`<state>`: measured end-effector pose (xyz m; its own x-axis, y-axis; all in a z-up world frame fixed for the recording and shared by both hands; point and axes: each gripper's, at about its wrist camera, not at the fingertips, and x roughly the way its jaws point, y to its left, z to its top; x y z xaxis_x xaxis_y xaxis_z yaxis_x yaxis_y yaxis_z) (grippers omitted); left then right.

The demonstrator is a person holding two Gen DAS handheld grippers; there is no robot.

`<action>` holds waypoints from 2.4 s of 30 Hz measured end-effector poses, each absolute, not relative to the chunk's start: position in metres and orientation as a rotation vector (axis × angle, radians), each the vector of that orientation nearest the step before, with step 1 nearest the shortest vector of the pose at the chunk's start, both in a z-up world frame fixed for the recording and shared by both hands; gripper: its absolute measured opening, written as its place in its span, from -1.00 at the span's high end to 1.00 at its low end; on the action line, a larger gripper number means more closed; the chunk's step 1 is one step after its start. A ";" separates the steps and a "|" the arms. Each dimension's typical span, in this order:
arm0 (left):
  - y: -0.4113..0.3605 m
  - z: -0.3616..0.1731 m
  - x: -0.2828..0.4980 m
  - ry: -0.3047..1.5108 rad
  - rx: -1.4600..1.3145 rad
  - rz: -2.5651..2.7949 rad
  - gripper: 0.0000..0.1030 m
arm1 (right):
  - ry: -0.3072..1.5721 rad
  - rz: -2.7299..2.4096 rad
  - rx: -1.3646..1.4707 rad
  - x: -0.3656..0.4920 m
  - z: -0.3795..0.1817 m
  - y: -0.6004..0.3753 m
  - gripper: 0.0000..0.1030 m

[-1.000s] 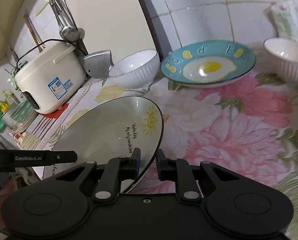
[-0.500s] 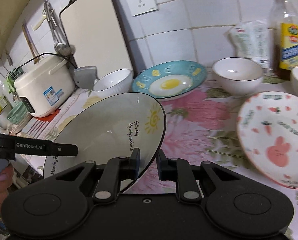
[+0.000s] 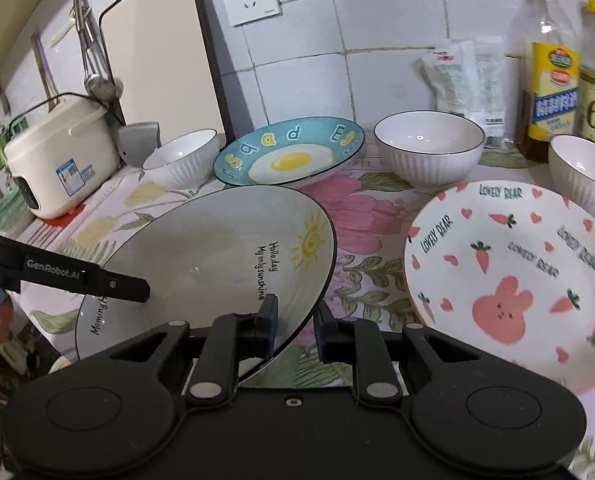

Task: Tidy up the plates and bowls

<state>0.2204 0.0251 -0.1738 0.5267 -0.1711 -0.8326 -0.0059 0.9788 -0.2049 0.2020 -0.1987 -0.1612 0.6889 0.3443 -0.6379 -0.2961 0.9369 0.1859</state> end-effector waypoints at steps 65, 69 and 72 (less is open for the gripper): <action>-0.162 -0.067 0.130 1.108 0.082 -0.267 -0.16 | 0.478 0.187 0.042 0.058 -0.058 -0.347 0.01; -0.178 -0.070 0.137 1.109 0.091 -0.283 -0.18 | 0.466 0.168 0.034 0.061 -0.057 -0.359 0.01; -0.188 -0.075 0.145 1.111 0.099 -0.277 -0.20 | 0.463 0.164 0.033 0.066 -0.062 -0.367 0.01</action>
